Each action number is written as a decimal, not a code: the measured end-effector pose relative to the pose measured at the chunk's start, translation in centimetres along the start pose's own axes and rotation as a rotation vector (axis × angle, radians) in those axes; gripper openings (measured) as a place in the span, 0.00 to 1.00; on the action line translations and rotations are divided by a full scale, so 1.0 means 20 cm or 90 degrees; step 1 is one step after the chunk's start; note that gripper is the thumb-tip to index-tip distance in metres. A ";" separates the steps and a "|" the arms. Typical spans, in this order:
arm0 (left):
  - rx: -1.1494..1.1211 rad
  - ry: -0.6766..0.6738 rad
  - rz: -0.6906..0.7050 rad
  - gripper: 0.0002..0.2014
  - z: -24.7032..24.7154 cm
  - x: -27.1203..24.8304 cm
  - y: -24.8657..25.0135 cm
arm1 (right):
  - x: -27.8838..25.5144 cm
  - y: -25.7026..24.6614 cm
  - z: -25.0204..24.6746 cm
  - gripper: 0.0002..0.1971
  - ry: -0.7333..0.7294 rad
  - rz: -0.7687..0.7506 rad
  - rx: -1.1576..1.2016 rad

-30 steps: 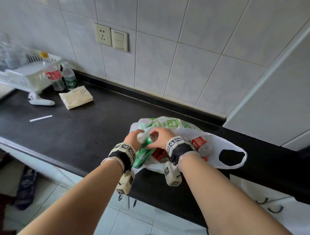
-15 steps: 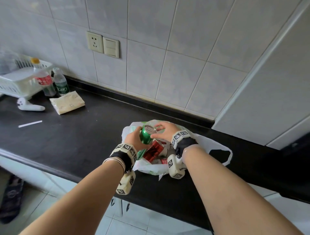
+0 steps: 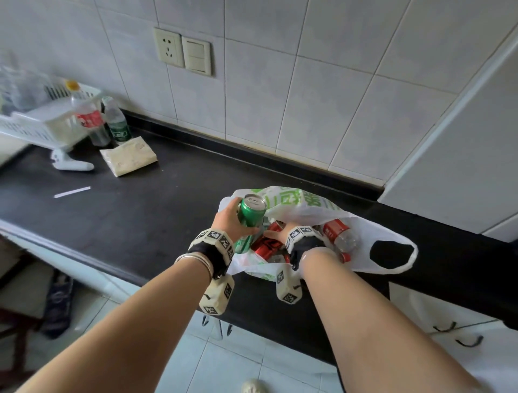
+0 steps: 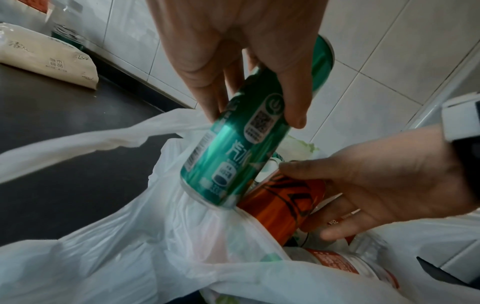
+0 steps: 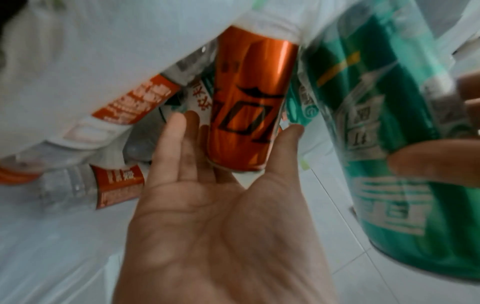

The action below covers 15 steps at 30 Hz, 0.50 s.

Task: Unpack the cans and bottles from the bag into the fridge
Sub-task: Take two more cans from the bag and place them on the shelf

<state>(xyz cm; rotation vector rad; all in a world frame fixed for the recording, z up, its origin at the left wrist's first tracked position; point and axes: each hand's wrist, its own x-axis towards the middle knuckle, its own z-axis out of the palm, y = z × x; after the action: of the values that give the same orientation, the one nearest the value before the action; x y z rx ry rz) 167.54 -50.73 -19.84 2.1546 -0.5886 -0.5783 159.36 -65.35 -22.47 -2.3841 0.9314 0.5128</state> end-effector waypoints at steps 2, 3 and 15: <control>0.000 0.001 -0.006 0.38 0.00 0.00 0.00 | 0.04 0.00 0.04 0.34 0.004 0.010 0.023; 0.000 0.004 -0.009 0.38 0.00 0.00 0.00 | 0.05 0.00 0.04 0.33 0.004 0.007 0.026; 0.022 -0.017 0.010 0.37 0.01 -0.10 0.02 | -0.17 0.00 -0.11 0.37 0.208 0.002 0.149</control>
<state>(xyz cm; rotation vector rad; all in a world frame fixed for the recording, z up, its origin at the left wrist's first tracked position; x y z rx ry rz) 165.86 -49.93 -19.19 2.1754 -0.6336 -0.5923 157.42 -64.95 -19.05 -2.2873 1.0687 0.0091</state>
